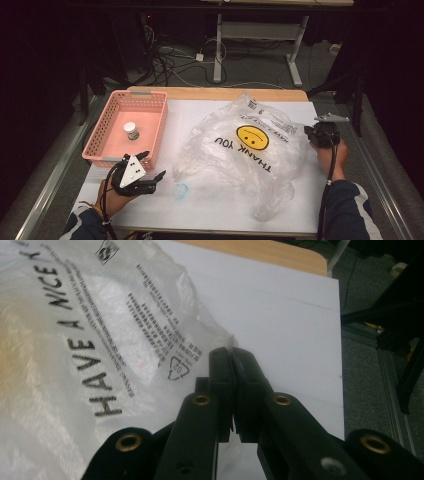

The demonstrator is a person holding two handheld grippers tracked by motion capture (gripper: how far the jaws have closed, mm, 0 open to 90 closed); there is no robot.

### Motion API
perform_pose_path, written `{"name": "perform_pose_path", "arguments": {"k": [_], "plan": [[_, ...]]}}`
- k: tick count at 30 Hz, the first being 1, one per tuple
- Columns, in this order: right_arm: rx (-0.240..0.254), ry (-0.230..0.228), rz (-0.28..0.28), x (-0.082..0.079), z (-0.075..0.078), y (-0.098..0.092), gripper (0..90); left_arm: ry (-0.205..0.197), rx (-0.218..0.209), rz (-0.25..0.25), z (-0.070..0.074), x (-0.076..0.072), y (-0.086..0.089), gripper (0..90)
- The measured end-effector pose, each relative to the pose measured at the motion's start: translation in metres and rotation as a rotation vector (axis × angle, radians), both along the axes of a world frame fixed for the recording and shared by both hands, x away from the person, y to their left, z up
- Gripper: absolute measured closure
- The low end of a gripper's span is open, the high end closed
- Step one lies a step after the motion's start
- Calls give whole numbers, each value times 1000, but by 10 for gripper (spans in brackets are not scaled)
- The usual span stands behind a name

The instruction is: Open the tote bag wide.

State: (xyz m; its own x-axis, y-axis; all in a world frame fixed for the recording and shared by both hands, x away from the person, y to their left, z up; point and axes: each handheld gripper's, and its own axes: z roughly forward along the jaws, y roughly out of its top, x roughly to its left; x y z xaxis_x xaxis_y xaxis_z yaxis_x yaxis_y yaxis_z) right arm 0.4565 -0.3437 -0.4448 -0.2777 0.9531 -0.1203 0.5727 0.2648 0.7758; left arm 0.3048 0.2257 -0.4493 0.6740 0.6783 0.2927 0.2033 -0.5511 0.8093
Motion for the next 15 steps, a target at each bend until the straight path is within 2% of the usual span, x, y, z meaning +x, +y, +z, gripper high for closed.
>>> {"name": "perform_pose_path", "arguments": {"k": [2, 5, 6, 7, 8, 10, 11, 12, 13, 14, 15], "plan": [[7, 3, 20, -8, -3, 0, 878, -1, -5, 4, 0, 0, 0, 200], [-9, 22, 62, -22, -4, 2, 840, 2, -13, 9, 0, 0, 1, 201], [-9, 22, 62, -22, -4, 2, 840, 3, -8, 7, 0, -1, 0, 201], [-14, 15, 74, -29, 1, 3, 763, 3, -6, 6, 0, -1, 0, 201], [-22, 4, 75, -31, 4, 3, 745, 3, -6, 6, 0, -1, 0, 201], [-22, -55, 76, -39, 18, 4, 702, 3, -5, 5, 0, -1, -1, 201], [-22, -55, 76, -39, 18, 4, 702, 3, -5, 5, 0, -1, -1, 200], [20, -125, 122, -49, 38, 10, 670, 4, -3, 4, 0, -1, -1, 200], [31, -150, 157, -54, 46, 17, 663, 5, -3, 2, 0, -1, -1, 200], [31, -150, 157, -54, 46, 17, 663, 4, -1, 2, 0, -1, -1, 200], [30, -187, 249, -65, 60, 35, 655, 5, -2, 2, -1, -1, -1, 201]]}}
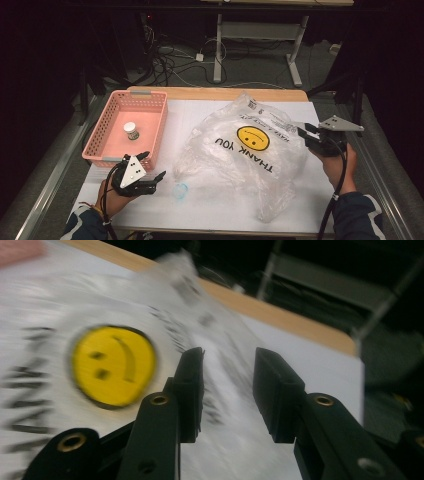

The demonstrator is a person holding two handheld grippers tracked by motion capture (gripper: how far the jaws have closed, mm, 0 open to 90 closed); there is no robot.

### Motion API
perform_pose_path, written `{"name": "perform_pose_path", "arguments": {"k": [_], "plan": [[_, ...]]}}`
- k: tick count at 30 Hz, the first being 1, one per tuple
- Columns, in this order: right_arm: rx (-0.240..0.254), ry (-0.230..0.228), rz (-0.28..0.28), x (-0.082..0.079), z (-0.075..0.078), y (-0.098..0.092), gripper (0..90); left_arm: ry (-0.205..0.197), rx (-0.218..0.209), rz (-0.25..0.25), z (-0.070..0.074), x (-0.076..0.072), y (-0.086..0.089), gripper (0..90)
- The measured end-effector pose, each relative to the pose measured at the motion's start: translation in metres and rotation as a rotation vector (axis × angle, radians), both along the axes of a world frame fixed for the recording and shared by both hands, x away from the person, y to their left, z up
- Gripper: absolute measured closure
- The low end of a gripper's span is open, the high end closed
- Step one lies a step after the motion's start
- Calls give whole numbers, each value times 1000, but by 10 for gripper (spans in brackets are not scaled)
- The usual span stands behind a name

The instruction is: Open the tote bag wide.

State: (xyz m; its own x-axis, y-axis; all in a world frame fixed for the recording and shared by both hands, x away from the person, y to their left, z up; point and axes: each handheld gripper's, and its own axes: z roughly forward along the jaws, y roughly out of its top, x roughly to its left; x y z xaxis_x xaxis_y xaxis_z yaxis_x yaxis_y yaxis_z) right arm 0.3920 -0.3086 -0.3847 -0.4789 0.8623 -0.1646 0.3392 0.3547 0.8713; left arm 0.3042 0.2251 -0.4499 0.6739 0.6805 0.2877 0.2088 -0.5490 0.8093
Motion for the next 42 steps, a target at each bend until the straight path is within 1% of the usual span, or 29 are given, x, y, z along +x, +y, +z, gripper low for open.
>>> {"name": "perform_pose_path", "arguments": {"k": [1, 3, 5, 6, 7, 8, 9, 11, 12, 15, 16, 17, 18, 19, 21, 23, 24, 27, 29, 31, 32, 34, 35, 36, 37, 38, 39, 41, 42], "plan": [[-1, -8, 61, -5, 5, 11, 651, 1, 0, 0, 0, 0, 0, 200], [-35, -14, 165, -12, 10, 36, 637, 1, 1, -2, 0, 0, 0, 200], [-67, 1, 280, -18, 9, 62, 633, 3, 2, -4, -1, -1, 0, 200], [-83, 14, 325, -20, 8, 72, 624, 4, 2, -4, -1, -1, -1, 200], [-83, 14, 325, -20, 8, 72, 624, 4, 4, -6, -1, -1, -1, 200], [-114, 30, 371, -22, 5, 84, 615, 6, 4, -6, -1, -1, -1, 200], [-162, 76, 479, -25, -4, 110, 599, 7, 4, -8, -1, -1, -1, 200], [-219, 122, 559, -26, -15, 129, 572, 7, 4, -8, -2, -1, -1, 199], [-248, 156, 595, -25, -22, 138, 556, 7, 4, -7, -2, -1, -2, 199], [-306, 231, 640, -21, -42, 154, 537, 10, 1, -4, -2, -1, -1, 198], [-317, 261, 646, -20, -49, 158, 534, 10, 3, -4, -2, -1, -1, 198], [-317, 261, 646, -20, -49, 158, 534, 10, 3, -4, -2, -1, -1, 198], [-353, 317, 660, -16, -63, 165, 522, 11, 3, -4, -2, -1, -1, 198], [-359, 342, 663, -14, -68, 166, 518, 10, 2, -4, -2, -1, -1, 198], [-364, 351, 658, -13, -72, 167, 526, 9, 4, -7, -1, -1, 0, 199], [-366, 370, 633, -11, -77, 168, 584, 8, 4, -8, -1, -2, 0, 199], [-329, 373, 627, -9, -79, 166, 709, 7, 4, -8, -1, -2, 0, 199], [-311, 377, 590, -7, -80, 163, 843, 6, 4, -7, -1, -2, 0, 199], [-299, 367, 569, -6, -79, 161, 888, 5, 4, -7, -1, -2, 0, 199], [-295, 363, 560, -7, -77, 161, 900, 5, 3, -6, -1, -2, 0, 199], [-287, 338, 543, -8, -73, 159, 900, 3, 4, -5, -1, -2, 0, 199], [-279, 329, 540, -8, -72, 158, 900, 1, -3, -3, 0, -2, 1, 199], [-252, 295, 522, -9, -64, 155, 900, -1, -3, -1, 0, -2, 1, 199], [-239, 280, 510, -9, -61, 153, 900, -3, -4, 0, 1, -2, 1, 199], [-239, 280, 510, -9, -61, 153, 900, -5, -4, 1, 2, -2, 2, 199], [-230, 239, 491, -11, -54, 151, 900, -10, -5, 2, 3, -2, 2, 199], [-229, 219, 484, -11, -51, 150, 900, -14, -7, 3, 4, -2, 3, 199], [-219, 186, 465, -12, -43, 148, 900, -29, -19, 9, 8, -2, 5, 199], [-215, 165, 453, -12, -39, 147, 900, -43, -44, 14, 14, -2, 8, 200]]}}
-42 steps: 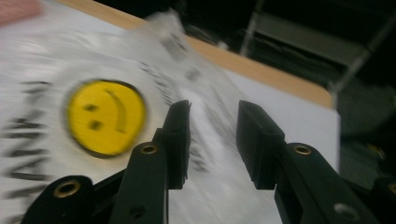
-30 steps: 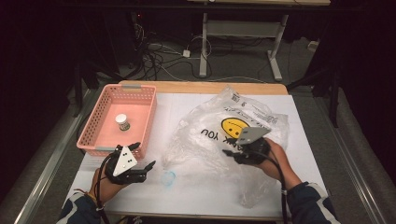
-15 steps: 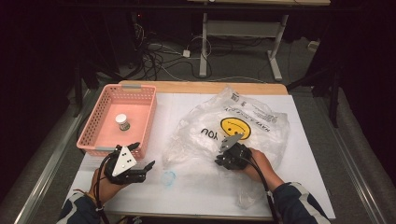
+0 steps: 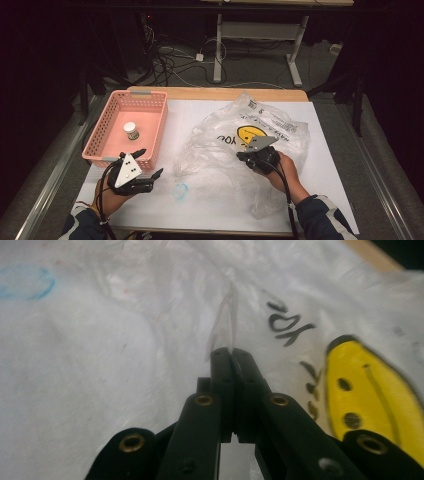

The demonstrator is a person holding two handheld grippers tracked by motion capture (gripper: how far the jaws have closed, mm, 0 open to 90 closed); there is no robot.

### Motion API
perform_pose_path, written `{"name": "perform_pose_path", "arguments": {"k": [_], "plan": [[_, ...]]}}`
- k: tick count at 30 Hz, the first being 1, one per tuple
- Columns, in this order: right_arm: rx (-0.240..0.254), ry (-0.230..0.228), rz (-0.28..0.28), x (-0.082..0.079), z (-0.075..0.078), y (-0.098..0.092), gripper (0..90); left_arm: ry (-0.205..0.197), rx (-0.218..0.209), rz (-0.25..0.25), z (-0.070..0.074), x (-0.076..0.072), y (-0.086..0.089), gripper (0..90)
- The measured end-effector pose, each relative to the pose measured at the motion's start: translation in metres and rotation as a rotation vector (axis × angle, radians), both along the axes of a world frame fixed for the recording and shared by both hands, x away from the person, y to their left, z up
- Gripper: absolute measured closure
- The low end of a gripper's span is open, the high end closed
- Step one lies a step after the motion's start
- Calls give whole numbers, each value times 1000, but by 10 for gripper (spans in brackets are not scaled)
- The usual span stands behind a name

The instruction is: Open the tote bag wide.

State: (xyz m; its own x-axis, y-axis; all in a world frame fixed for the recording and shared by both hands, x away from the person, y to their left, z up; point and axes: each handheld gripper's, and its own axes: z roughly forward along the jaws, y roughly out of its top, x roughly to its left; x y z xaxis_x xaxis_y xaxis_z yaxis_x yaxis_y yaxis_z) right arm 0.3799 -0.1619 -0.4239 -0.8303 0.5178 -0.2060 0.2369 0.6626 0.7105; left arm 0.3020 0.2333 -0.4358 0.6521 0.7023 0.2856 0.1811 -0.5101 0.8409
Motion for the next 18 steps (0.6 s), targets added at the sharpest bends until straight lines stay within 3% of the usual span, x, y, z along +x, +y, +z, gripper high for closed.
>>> {"name": "perform_pose_path", "arguments": {"k": [3, 4, 6, 7, 9, 12, 14, 17, 18], "plan": [[17, -34, -13, 0, 9, -2, 900, -24, -13, 9, 8, 2, 4, 201], [40, -65, -34, 1, 19, -4, 900, -42, -21, 25, 18, 4, 8, 201], [45, -117, -52, 0, 28, -4, 900, -43, -21, 30, 23, 5, 11, 200], [45, -117, -52, 0, 28, -4, 900, -44, -17, 36, 29, 7, 13, 200], [84, -155, -73, 1, 41, -6, 900, -52, -10, 49, 38, 12, 18, 202], [121, -195, -83, 0, 54, -6, 900, -30, 8, 93, 52, 31, 30, 203], [192, -254, -82, -4, 69, -5, 900, 1, 19, 125, 57, 47, 38, 204], [232, -295, -92, -7, 78, -6, 900, 76, 44, 170, 59, 75, 48, 200], [249, -331, -105, -8, 84, -6, 900, 98, 58, 186, 58, 85, 50, 200]]}}
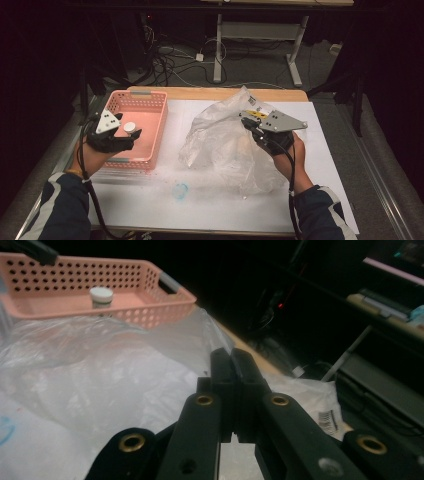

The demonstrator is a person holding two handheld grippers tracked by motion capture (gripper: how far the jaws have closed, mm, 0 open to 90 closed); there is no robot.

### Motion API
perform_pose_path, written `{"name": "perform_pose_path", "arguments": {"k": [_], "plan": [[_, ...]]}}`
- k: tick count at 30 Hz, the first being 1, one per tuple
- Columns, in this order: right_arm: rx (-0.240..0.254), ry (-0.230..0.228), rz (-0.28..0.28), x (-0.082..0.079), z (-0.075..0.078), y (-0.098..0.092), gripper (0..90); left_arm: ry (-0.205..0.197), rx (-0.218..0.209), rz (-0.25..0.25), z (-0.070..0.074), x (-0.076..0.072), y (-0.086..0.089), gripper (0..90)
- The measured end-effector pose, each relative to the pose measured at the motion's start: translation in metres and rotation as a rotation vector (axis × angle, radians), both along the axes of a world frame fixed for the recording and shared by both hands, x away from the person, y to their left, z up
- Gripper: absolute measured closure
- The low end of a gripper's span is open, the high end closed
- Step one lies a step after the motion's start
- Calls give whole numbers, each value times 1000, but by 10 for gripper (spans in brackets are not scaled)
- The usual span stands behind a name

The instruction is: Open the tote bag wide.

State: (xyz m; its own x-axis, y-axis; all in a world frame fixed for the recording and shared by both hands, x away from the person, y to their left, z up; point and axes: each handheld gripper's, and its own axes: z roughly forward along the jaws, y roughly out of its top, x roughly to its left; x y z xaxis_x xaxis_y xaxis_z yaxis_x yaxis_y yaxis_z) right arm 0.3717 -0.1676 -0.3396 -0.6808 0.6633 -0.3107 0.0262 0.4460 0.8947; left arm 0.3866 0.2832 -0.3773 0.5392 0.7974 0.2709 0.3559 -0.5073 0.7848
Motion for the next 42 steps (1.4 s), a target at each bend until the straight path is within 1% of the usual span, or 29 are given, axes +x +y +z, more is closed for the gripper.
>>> {"name": "perform_pose_path", "arguments": {"k": [1, 2, 3, 4, 5, 6, 7, 8, 9, 10, 11, 13, 14, 15, 16, 17, 19, 20, 22, 25, 27, 28, 32, 33, 35, 38, 40, 42], "plan": [[12, -20, -8, -1, 2, 0, 900, 23, 21, 15, -2, 9, 2, 200], [20, -26, -9, -1, 3, -1, 900, 94, 47, 50, -7, 27, 5, 198], [26, -33, -10, 0, 3, -1, 900, 94, 47, 50, -7, 27, 5, 197], [29, -31, -11, 0, 3, -1, 900, 174, 91, 86, -17, 47, 6, 197], [24, -17, -5, 1, 1, 0, 900, 215, 106, 94, -22, 54, 6, 197], [24, -17, -5, 1, 1, 0, 900, 215, 106, 94, -22, 54, 6, 196], [15, -5, -1, 2, -3, 1, 900, 274, 149, 113, -31, 66, 5, 196], [15, -5, -1, 2, -3, 1, 900, 274, 149, 113, -31, 66, 5, 197], [7, 10, 4, 4, -6, 1, 900, 311, 166, 126, -37, 73, 5, 197], [7, 16, 3, 5, -7, 0, 900, 336, 174, 141, -41, 79, 5, 200], [7, 16, 3, 5, -7, 0, 900, 352, 183, 158, -45, 83, 6, 200], [2, 28, 13, 6, -10, -1, 897, 391, 181, 176, -50, 90, 8, 308], [2, 27, 14, 6, -10, -1, 897, 421, 171, 186, -53, 94, 9, 340], [2, 27, 14, 6, -10, -1, 897, 442, 160, 194, -55, 97, 10, 340], [0, 28, 18, 6, -10, -1, 897, 450, 160, 202, -57, 98, 11, 379], [-1, 29, 17, 6, -11, -1, 898, 461, 160, 201, -58, 100, 12, 462], [0, 30, 16, 6, -11, -2, 899, 469, 149, 196, -58, 101, 13, 464], [1, 37, 15, 7, -12, -2, 899, 470, 148, 193, -57, 101, 13, 470], [-1, 36, 14, 7, -13, -1, 900, 464, 151, 183, -57, 100, 13, 477], [-1, 26, 10, 6, -12, -2, 900, 447, 174, 181, -56, 99, 11, 480], [2, 25, 10, 6, -12, -2, 900, 442, 173, 175, -55, 99, 11, 480], [3, 22, 7, 5, -11, -3, 900, 430, 168, 171, -54, 98, 11, 481], [4, 24, 6, 6, -12, -3, 900, 353, 155, 175, -43, 92, 11, 482], [4, 22, 3, 5, -12, -3, 900, 332, 146, 175, -40, 90, 11, 482], [7, 19, 2, 5, -11, -3, 900, 289, 113, 163, -32, 83, 11, 482], [8, 14, 0, 5, -11, -3, 900, 209, 36, 135, -19, 68, 10, 482], [8, 14, -1, 4, -11, -3, 900, 155, 5, 109, -10, 57, 6, 482], [7, 14, 2, 4, -11, -2, 900, 119, -17, 75, -3, 47, 0, 482]]}}
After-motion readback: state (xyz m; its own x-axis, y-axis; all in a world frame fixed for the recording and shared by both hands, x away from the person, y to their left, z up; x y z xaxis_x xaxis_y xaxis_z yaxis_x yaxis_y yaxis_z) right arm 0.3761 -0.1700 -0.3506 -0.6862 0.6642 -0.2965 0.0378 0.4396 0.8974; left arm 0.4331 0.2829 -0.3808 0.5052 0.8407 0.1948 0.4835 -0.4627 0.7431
